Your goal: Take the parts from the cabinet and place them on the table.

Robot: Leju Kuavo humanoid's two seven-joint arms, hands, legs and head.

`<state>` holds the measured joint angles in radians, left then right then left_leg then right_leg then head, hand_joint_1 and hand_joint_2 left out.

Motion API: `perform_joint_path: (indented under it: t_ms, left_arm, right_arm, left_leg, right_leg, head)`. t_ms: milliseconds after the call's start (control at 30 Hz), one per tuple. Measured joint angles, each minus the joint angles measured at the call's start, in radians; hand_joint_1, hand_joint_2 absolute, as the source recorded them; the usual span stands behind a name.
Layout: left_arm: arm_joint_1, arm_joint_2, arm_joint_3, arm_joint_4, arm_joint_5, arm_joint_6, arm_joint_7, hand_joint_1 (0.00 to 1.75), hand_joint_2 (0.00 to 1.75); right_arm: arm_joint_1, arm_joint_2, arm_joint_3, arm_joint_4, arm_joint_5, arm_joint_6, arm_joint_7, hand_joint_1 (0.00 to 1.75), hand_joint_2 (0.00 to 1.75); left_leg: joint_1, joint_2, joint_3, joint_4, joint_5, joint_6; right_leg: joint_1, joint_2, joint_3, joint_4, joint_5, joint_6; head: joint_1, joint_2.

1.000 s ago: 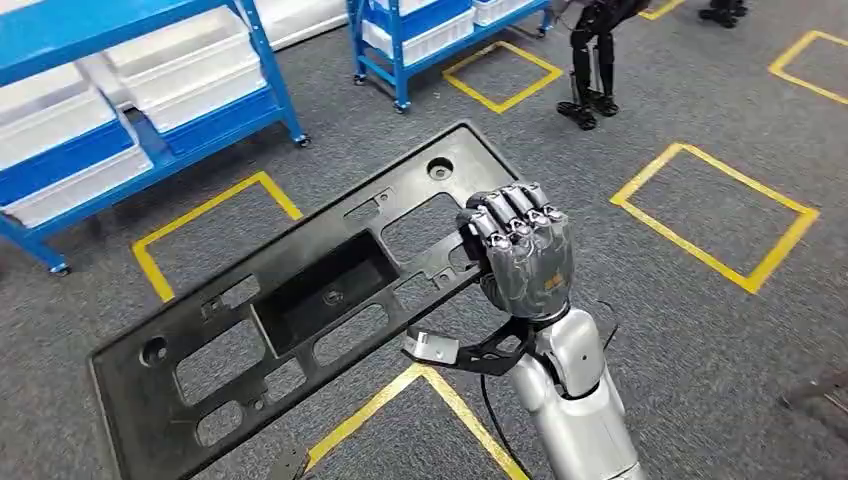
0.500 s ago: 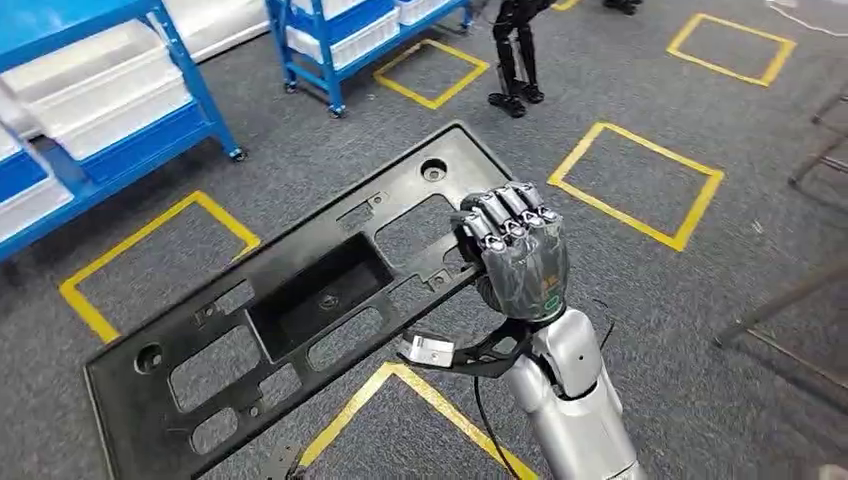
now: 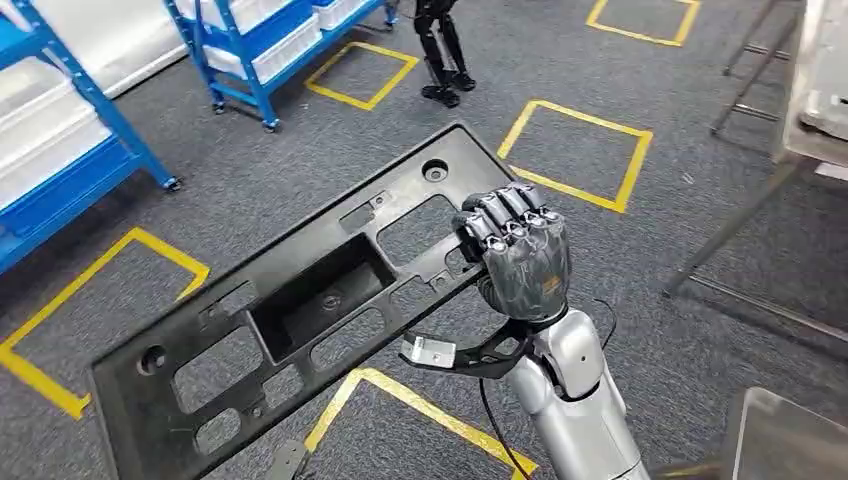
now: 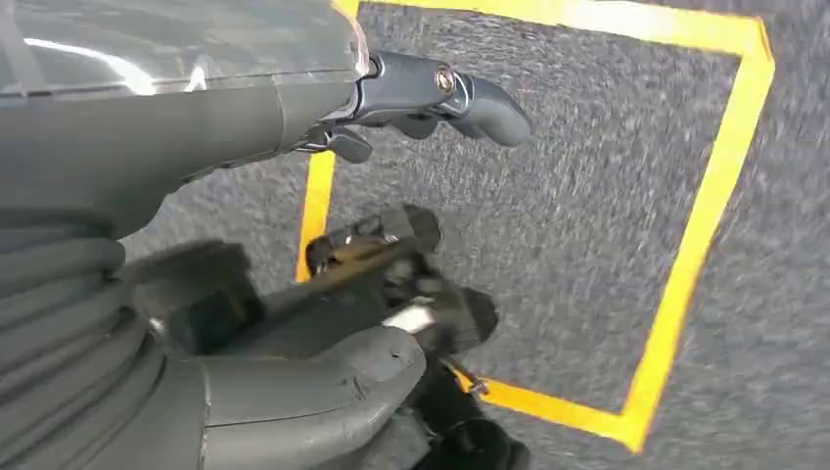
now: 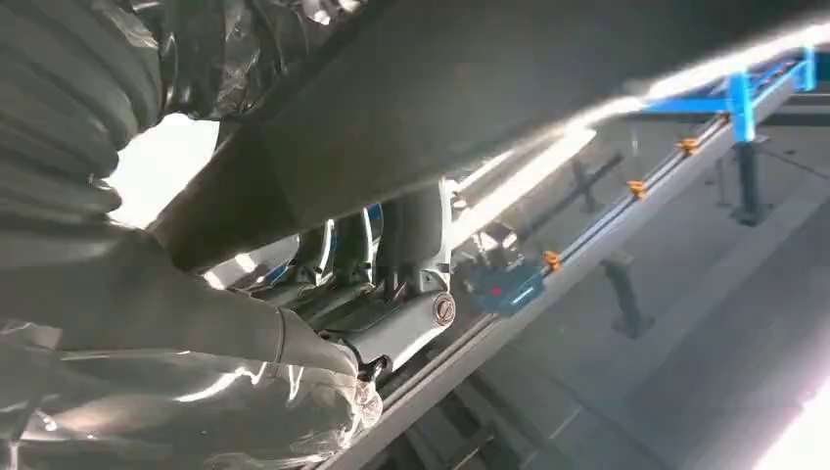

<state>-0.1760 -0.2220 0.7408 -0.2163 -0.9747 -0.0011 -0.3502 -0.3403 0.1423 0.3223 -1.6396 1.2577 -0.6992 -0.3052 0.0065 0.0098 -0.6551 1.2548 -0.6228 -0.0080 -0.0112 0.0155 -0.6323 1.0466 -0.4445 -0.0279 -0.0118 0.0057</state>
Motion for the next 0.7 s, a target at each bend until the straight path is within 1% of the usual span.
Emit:
perform_joint_path:
  t_ms: [33,67,100,133,167,200,233,267,300,333,367,400,433,467,500,533,567,600,633,667,700]
  left_arm:
    - [0.002,0.000,0.000,0.000,0.000,0.000,0.000,0.00,1.75]
    - [0.003,0.000,0.000,0.000,0.000,0.000,0.001,0.00,1.75]
    - [0.003,0.000,0.000,0.000,0.000,0.000,0.001,0.00,1.75]
    - [0.002,0.000,0.000,0.000,0.000,0.000,0.001,0.00,1.75]
    - [0.001,0.000,0.000,0.000,0.000,0.000,0.001,0.00,1.75]
    - [0.001,0.000,0.000,0.000,0.000,0.000,0.001,0.00,1.75]
    - [0.001,0.001,0.000,0.000,0.000,0.000,0.001,0.00,1.75]
    - [0.001,0.001,0.000,0.000,0.001,0.000,0.001,0.00,1.75]
    - [0.001,0.001,0.000,0.000,0.001,0.000,0.001,0.00,1.75]
    - [0.001,0.001,-0.001,0.000,0.002,0.000,0.002,0.00,1.75]
    - [-0.001,0.000,-0.002,0.000,0.002,0.000,0.002,0.00,1.75]
    - [-0.004,0.000,-0.004,0.000,0.002,-0.001,0.001,0.00,1.75]
    - [-0.004,-0.001,-0.006,0.000,0.002,-0.001,0.000,0.00,1.75]
    - [-0.003,-0.001,-0.007,0.000,0.003,-0.002,0.000,0.00,1.75]
    - [0.000,0.000,-0.008,0.000,0.003,-0.002,0.000,0.00,1.75]
    - [0.002,0.001,-0.008,0.000,0.003,-0.002,0.000,0.00,1.75]
    - [0.003,0.001,-0.008,0.000,0.004,-0.002,0.001,0.00,1.75]
    - [0.003,0.001,-0.010,0.000,0.005,-0.003,0.001,0.00,1.75]
    - [0.002,0.000,-0.011,0.000,0.006,-0.003,0.001,0.00,1.75]
    - [0.002,0.000,-0.012,0.000,0.008,-0.004,0.001,0.00,1.75]
    - [0.001,0.000,-0.014,0.000,0.008,-0.004,0.001,0.00,1.75]
  right_arm:
    - [0.000,0.000,0.001,0.000,0.000,0.000,0.000,1.75,1.75]
    - [0.001,0.000,0.001,0.000,0.000,0.000,0.000,1.75,1.75]
    - [0.001,0.000,0.001,0.000,0.000,0.000,0.000,1.75,1.75]
    - [0.001,0.000,0.001,0.000,0.000,0.000,0.000,1.75,1.75]
    - [0.001,0.000,0.001,0.000,0.000,0.000,0.001,1.75,1.75]
    - [0.000,0.000,0.001,0.000,0.000,0.000,0.002,1.75,1.75]
    - [-0.001,0.000,0.001,0.000,0.000,0.000,0.002,1.75,1.75]
    - [-0.001,0.000,0.002,0.000,0.001,0.000,0.004,1.75,1.75]
    - [-0.001,-0.001,0.002,0.000,0.002,0.000,0.005,1.75,1.75]
    - [0.000,-0.002,0.002,-0.001,0.002,0.000,0.006,1.75,1.75]
    - [0.000,-0.003,0.002,-0.001,0.003,0.000,0.007,1.75,1.75]
    - [0.002,-0.006,0.002,-0.003,0.004,0.000,0.007,1.75,1.75]
    - [-0.001,-0.007,0.002,-0.005,0.005,0.000,0.008,1.75,1.75]
    - [-0.003,-0.007,0.002,-0.006,0.005,0.000,0.010,1.75,1.75]
    - [-0.003,-0.008,0.002,-0.006,0.005,0.000,0.012,1.75,1.75]
    - [-0.003,-0.010,0.001,-0.006,0.005,0.000,0.014,1.75,1.75]
    - [-0.003,-0.013,0.000,-0.006,0.006,0.000,0.016,1.75,1.75]
    - [-0.003,-0.018,0.000,-0.006,0.006,0.000,0.018,1.75,1.75]
    - [-0.003,-0.021,0.000,-0.006,0.007,0.000,0.020,1.75,1.75]
    - [-0.003,-0.023,-0.001,-0.007,0.008,0.000,0.023,1.75,1.75]
    - [-0.004,-0.025,-0.001,-0.010,0.010,0.000,0.026,1.75,1.75]
  left_leg:
    - [0.000,-0.001,-0.031,0.064,-0.020,0.000]
    - [0.000,-0.001,-0.044,0.087,-0.014,0.001]
    - [0.000,-0.002,-0.032,0.058,0.017,0.004]
    - [0.000,-0.006,0.001,-0.013,0.063,0.009]
    - [0.000,-0.023,0.043,-0.102,0.110,0.014]
    - [0.000,-0.062,0.082,-0.190,0.145,0.021]
    - [0.002,-0.102,0.092,-0.214,0.134,0.025]
    - [0.000,-0.095,0.094,-0.228,0.135,0.024]
    - [-0.004,-0.085,0.096,-0.226,0.136,0.025]
    - [-0.005,-0.078,0.096,-0.226,0.138,0.029]
    - [-0.002,-0.064,0.100,-0.243,0.150,0.037]
    - [0.006,-0.046,0.105,-0.259,0.162,0.044]
    - [0.003,-0.037,0.106,-0.266,0.165,0.050]
    - [0.001,-0.022,0.104,-0.266,0.166,0.051]
    - [-0.001,-0.008,0.103,-0.265,0.166,0.052]
    - [-0.002,0.008,0.101,-0.264,0.165,0.053]
    - [-0.003,0.024,0.099,-0.262,0.165,0.053]
    - [-0.003,0.038,0.097,-0.259,0.163,0.052]
    - [-0.002,0.050,0.096,-0.256,0.161,0.051]
    - [-0.001,0.062,0.096,-0.251,0.157,0.049]
    - [-0.001,0.072,0.096,-0.244,0.152,0.044]
  right_leg:
    - [0.002,0.012,-0.002,0.001,0.001,-0.001]
    - [0.003,0.026,-0.002,0.002,0.001,-0.001]
    - [0.003,0.040,-0.002,0.004,0.001,-0.001]
    - [0.003,0.054,-0.001,0.006,0.001,-0.001]
    - [0.003,0.066,0.000,0.007,0.002,0.000]
    - [0.001,0.078,0.000,0.007,0.003,0.002]
    - [0.005,0.087,-0.004,0.008,0.006,0.009]
    - [-0.001,0.098,-0.010,0.008,0.011,0.015]
    - [-0.005,0.109,-0.014,0.004,0.016,0.023]
    - [-0.008,0.121,-0.015,-0.003,0.021,0.032]
    - [-0.005,0.134,-0.017,-0.010,0.028,0.042]
    - [-0.003,0.089,-0.019,0.000,0.018,0.039]
    - [0.002,0.038,-0.033,0.027,-0.011,0.041]
    - [0.003,0.013,-0.061,0.090,-0.052,0.043]
    - [0.001,0.001,-0.094,0.165,-0.089,0.046]
    - [-0.002,-0.004,-0.127,0.238,-0.117,0.050]
    - [-0.003,-0.007,-0.145,0.281,-0.124,0.054]
    - [-0.005,-0.010,-0.137,0.269,-0.106,0.057]
    - [-0.006,-0.017,-0.107,0.216,-0.074,0.059]
    - [-0.007,-0.027,-0.055,0.128,-0.032,0.059]
    - [-0.007,-0.053,-0.002,0.039,0.001,0.058]
  head:
    - [0.000,0.000]
    - [0.000,0.000]
    - [0.000,0.000]
    - [0.000,0.000]
    - [0.000,0.000]
    - [0.000,0.000]
    - [0.001,0.000]
    - [0.000,0.000]
    - [0.001,0.000]
    - [0.000,0.000]
    - [0.000,0.000]
    - [0.001,0.000]
    - [0.002,0.000]
    - [0.000,0.000]
    - [0.001,0.000]
    - [0.001,0.000]
    - [0.001,0.000]
    - [0.001,0.000]
    - [0.001,0.000]
    - [0.001,0.000]
    - [0.001,0.000]
